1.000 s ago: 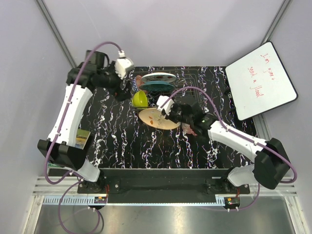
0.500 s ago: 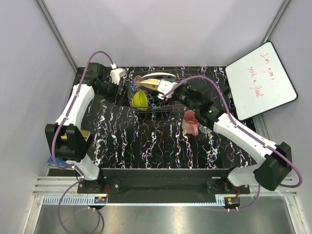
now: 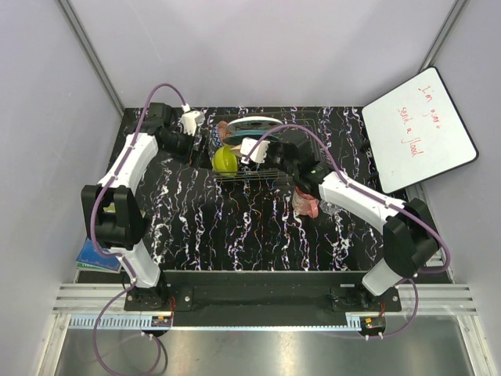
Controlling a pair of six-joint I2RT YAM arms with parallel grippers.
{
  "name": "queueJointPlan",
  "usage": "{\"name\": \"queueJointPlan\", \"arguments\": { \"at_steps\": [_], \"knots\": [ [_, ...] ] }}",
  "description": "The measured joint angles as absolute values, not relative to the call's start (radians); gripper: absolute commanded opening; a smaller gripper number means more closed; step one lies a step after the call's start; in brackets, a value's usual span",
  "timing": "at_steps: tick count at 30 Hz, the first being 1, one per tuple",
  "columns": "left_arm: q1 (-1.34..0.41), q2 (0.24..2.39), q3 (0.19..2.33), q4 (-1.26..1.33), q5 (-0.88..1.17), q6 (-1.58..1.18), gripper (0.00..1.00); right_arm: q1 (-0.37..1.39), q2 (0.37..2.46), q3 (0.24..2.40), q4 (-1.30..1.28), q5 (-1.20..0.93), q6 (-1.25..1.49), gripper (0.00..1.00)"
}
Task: Load the mixed dishes into the dish rack
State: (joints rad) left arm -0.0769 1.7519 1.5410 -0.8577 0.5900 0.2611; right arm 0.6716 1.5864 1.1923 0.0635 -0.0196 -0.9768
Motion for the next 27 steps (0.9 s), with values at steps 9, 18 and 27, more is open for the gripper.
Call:
{"name": "queueJointPlan", "arguments": {
  "at_steps": [9, 18, 27],
  "knots": [
    [-0.077, 1.757, 1.516, -0.835, 0.591, 0.265, 0.95, 0.672, 1.637, 1.215, 0.065, -0.046, -0.971, 0.00],
    [-0.077, 1.780, 1.516, -0.828, 0.591, 0.273, 0.86, 0.674, 1.738, 1.239, 0.070, -0.080, -0.974, 0.16],
    [-0.077, 1.782, 1.516, -0.828, 0.591, 0.284, 0.86, 0.670, 1.746, 1.245, 0.225, -0.041, -0.971, 0.71]
  ]
}}
